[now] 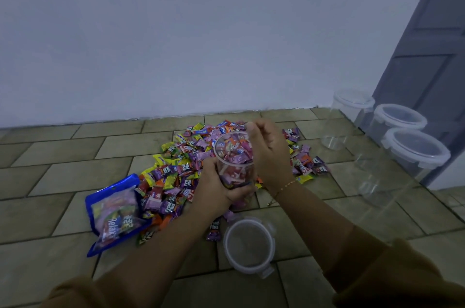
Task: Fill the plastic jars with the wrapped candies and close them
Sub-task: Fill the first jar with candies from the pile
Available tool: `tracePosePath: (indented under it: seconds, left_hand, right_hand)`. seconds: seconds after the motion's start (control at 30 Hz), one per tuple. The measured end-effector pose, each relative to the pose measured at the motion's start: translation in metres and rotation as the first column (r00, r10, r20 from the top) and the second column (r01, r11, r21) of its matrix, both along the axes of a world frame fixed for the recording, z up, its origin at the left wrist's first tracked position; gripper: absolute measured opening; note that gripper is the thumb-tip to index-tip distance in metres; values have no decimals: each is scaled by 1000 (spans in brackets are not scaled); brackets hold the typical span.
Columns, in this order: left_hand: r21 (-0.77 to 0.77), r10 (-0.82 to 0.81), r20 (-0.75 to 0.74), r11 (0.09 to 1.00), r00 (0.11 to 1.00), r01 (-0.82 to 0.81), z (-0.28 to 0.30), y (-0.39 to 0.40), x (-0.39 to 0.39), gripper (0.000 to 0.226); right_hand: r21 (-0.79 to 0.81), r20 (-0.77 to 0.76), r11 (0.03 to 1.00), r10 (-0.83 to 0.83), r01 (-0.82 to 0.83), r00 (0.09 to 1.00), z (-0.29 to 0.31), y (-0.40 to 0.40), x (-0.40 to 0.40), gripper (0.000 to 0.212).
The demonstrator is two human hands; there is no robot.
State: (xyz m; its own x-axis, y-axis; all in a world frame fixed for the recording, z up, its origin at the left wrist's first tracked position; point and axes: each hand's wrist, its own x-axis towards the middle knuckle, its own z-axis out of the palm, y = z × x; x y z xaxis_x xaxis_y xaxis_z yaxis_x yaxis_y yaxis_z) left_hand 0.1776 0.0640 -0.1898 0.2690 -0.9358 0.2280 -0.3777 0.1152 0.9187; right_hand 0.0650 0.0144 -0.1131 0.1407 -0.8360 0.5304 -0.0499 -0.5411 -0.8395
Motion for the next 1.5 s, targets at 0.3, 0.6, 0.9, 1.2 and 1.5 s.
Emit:
tracePosePath:
  seconds: [0.3,0.6,0.9,1.2,1.5]
  left_hand:
    - [43,-12,-34,999,999,14,6,3,-1,87]
    - [39,-24,-40,999,999,26,4,1,-2,77]
    - [28,-30,-81,999,996,32,6,2,-4,80]
    - [26,-48,-98,998,994,51,6,2,-3,76]
    - [48,-64,-90,997,994,68,5,2,-1,79]
  right_hand:
    - [-74,-755,918,-307,390,580,-72,-61,-74,52]
    - [56,-928,860,-143,508,345,-100,-75,-93,87]
    - [-92,-710,938,-296,333,639,-108,-67,-91,28]
    - [263,-405,879,-273,397,873,-80,-60,-87,29]
    - [512,62,845,-216,155,974,-21,-49,-62,14]
